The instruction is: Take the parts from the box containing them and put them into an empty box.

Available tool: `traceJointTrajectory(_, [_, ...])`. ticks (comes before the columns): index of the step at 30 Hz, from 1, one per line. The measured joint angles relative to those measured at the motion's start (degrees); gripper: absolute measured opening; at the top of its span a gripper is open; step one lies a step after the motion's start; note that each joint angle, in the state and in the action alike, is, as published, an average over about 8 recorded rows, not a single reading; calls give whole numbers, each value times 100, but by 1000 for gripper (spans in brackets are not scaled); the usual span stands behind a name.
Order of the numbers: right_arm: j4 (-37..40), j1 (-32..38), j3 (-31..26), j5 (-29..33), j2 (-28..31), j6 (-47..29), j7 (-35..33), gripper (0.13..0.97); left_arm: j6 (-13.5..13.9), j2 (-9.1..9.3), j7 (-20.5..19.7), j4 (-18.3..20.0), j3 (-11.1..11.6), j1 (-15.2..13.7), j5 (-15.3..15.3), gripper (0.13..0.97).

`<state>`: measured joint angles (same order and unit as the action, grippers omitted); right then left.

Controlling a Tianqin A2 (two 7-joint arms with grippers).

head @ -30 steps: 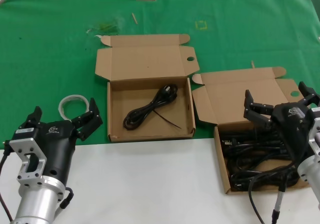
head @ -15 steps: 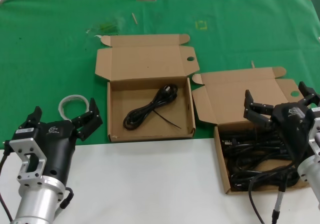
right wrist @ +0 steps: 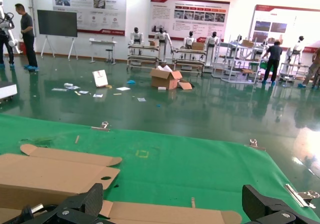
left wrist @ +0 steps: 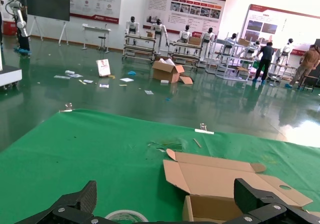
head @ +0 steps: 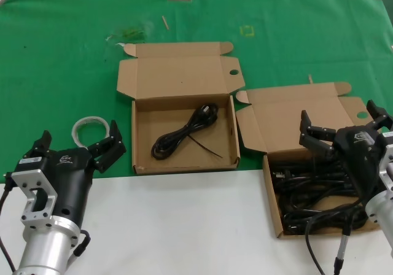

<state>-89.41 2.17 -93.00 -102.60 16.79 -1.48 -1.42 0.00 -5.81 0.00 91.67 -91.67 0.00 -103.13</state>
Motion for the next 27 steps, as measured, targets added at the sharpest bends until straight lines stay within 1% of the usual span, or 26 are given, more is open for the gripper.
traceJointTrajectory(27, [0,0,0,0,0,0,0,966,0,0,0,0,0,0,0,966])
